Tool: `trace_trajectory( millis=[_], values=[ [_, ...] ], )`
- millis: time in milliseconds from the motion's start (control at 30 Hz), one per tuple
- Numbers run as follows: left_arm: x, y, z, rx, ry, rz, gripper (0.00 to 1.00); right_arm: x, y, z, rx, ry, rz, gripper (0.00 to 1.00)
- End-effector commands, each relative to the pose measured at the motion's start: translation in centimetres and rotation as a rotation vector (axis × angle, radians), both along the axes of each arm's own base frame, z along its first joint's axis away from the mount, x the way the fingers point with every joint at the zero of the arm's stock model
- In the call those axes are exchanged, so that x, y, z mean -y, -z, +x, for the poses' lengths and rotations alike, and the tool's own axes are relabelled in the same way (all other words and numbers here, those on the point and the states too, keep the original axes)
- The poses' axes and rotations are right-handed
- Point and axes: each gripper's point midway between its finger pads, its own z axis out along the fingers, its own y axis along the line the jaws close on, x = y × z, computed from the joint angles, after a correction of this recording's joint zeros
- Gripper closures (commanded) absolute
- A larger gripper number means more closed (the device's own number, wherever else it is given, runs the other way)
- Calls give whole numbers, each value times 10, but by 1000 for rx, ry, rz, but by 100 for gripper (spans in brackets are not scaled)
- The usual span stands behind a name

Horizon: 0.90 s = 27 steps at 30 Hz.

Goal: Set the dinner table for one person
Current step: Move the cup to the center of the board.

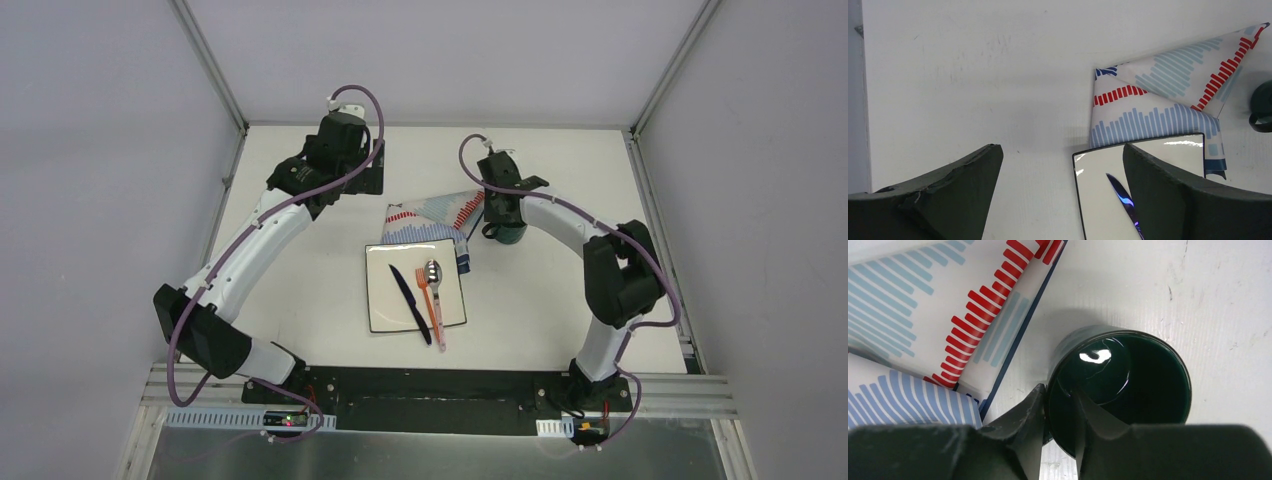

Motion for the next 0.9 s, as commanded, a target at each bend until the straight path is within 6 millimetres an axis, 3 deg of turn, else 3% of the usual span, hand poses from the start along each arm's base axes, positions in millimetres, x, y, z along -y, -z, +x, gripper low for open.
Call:
trace_trajectory(
  millis=[0, 100, 133, 867],
  values=[
    [-3, 4, 0, 2, -9, 33, 4, -10, -13, 18, 47, 8, 47, 77],
    [-3, 4, 1, 3, -8, 31, 4, -6, -8, 19, 36, 27, 44, 98],
    [-2, 4, 1, 3, -6, 30, 4, -4, -6, 19, 32, 34, 40, 100],
    [11, 13, 11, -14, 23, 8, 5, 119, 27, 40, -56, 324, -14, 100]
  ],
)
